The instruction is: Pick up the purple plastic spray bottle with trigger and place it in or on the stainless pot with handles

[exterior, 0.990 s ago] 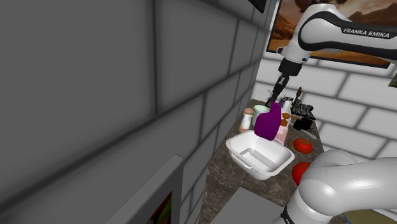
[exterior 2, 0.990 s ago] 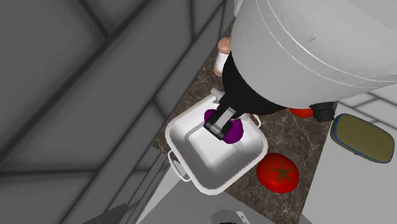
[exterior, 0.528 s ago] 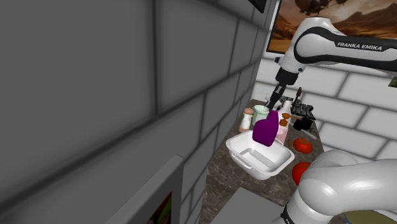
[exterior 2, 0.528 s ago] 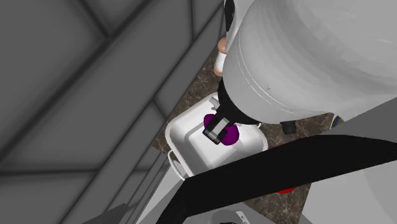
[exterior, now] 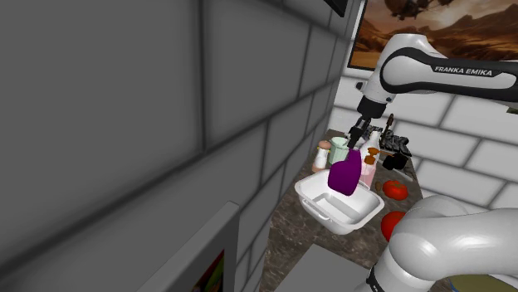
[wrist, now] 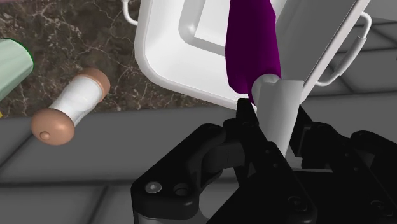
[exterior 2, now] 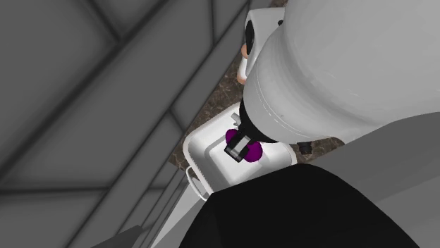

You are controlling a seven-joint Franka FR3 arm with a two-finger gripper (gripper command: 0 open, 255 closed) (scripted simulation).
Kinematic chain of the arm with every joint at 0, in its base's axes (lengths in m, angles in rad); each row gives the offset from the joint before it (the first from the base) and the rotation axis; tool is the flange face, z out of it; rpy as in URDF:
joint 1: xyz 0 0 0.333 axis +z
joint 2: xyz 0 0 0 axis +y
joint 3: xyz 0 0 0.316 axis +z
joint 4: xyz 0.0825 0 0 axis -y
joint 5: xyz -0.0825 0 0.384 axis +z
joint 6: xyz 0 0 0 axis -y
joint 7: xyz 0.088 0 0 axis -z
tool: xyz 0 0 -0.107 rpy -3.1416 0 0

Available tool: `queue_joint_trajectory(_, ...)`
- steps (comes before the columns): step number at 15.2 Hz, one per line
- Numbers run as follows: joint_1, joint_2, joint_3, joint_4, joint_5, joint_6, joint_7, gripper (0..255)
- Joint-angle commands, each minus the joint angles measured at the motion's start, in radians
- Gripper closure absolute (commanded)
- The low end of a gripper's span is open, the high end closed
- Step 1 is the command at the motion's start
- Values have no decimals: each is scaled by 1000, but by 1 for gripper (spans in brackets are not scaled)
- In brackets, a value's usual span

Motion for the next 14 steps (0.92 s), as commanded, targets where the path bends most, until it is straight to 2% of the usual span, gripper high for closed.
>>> queue_joint_trajectory(1, 0, 0, 0, 0, 0, 0, 0, 255)
queue_joint_trajectory(3, 0, 0, 0, 0, 0, 0, 0, 255)
queue_joint_trajectory(4, 0, 0, 0, 0, 0, 0, 0, 0)
queue_joint_trajectory(9, 0, 0, 0, 0, 0, 0, 0, 0)
queue_joint_trajectory(13, 9, 9, 26, 130, 23, -121, -6, 0)
queue_joint_trajectory(14, 9, 9, 26, 130, 23, -121, -6, 0)
